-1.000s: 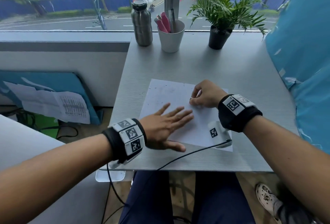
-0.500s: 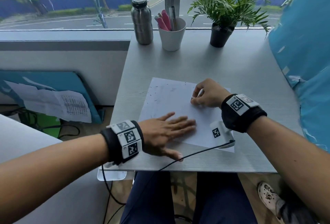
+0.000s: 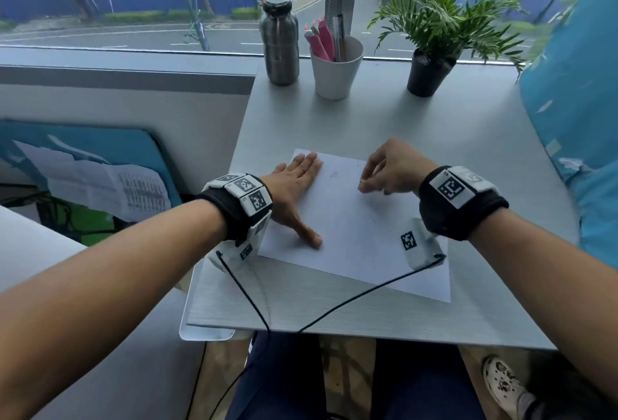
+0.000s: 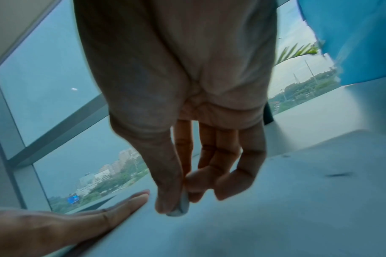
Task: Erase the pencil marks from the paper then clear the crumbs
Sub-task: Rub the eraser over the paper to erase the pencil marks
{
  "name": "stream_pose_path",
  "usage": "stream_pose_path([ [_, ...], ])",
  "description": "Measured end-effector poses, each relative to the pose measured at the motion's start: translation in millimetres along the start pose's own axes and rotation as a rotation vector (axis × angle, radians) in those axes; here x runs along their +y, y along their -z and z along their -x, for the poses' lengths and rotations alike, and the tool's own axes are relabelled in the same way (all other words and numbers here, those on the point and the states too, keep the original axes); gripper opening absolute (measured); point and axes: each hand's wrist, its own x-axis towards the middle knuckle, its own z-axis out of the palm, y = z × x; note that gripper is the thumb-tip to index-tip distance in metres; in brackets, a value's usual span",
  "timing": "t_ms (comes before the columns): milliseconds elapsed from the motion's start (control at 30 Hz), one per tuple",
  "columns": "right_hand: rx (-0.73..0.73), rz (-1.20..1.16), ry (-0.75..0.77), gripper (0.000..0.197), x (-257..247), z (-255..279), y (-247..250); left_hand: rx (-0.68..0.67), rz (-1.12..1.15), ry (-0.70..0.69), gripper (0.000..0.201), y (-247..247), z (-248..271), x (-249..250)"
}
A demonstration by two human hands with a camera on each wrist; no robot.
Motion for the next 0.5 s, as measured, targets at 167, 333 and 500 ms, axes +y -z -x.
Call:
stream_pose_path([
  [167,0.122,0.000,0.110,0.011,-37.3,-29.0,-13.3,-0.005,-0.029,0.011,0.158,0.0,-1.4,0.9],
  [333,0.179,0.155,0.177,0.004,-48.4,-28.2,-29.1,0.007,-0.024,0.007,0.160,-2.2,-2.0,-1.6],
  [500,-0.065,0.201,0.307,0.016,-52.8,-3.0,-46.9,0.023,0.000,0.003,0.162,-5.4,-3.0,-3.9],
])
